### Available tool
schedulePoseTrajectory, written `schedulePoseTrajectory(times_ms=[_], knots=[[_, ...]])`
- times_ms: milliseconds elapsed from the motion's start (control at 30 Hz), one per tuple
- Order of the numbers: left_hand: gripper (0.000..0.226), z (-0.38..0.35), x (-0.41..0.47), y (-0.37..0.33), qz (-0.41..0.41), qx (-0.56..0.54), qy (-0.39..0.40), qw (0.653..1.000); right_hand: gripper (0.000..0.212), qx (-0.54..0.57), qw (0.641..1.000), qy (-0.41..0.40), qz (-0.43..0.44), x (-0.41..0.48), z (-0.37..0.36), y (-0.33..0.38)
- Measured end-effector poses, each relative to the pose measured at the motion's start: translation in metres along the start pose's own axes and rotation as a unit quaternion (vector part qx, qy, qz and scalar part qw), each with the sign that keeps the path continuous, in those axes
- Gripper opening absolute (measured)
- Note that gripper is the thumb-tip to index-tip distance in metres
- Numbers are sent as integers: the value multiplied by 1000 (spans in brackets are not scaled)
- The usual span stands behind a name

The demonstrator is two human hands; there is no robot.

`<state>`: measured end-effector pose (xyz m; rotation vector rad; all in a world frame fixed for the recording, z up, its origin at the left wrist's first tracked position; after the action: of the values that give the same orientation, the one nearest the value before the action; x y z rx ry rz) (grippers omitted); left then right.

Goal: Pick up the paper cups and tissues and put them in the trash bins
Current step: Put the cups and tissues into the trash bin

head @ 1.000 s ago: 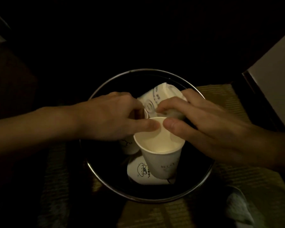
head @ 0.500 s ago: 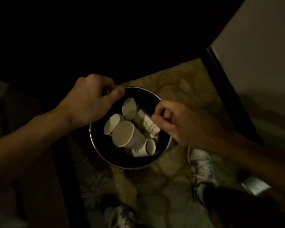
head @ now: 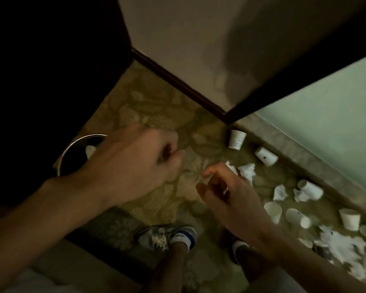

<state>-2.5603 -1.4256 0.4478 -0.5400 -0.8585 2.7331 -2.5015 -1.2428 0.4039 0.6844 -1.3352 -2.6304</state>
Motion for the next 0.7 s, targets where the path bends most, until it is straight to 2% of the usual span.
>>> schedulePoseTrajectory(times_ms=[67, 200, 300, 467, 567, 700], knots=[[35, -47, 18, -25, -8, -23, 33, 999, 15, -6, 999, -5, -45, -13, 13, -37], [33, -169, 46, -56, 40, -78, 95, 992, 17, -17, 991, 21, -132, -43, 26, -133], [27, -259, 54, -71, 67, -88, 160, 981, 10, -8, 982, 24, -188, -73, 34, -203], [18, -370, 71, -63, 102, -71, 224, 967, 14, 5, 961, 42, -274, -94, 22, -315], [13, -420, 89, -44, 120, -44, 238, 963, 17, 34, 942, 20, -334, -91, 1, -376], [40, -479, 121, -22, 132, -7, 270, 954, 33, 164, 887, -1, -432, -82, -37, -440]])
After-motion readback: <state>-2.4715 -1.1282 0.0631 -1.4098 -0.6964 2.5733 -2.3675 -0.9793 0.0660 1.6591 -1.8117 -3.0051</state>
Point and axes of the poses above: each hand's wrist, its own x-axis towards the middle knuckle, its own z-axis out of the back of the hand, y = z × x, the point moved 5 cm from there along x, towards the middle knuckle, and after that the axes turned 1 degree about -y, right-handed, at the moved point
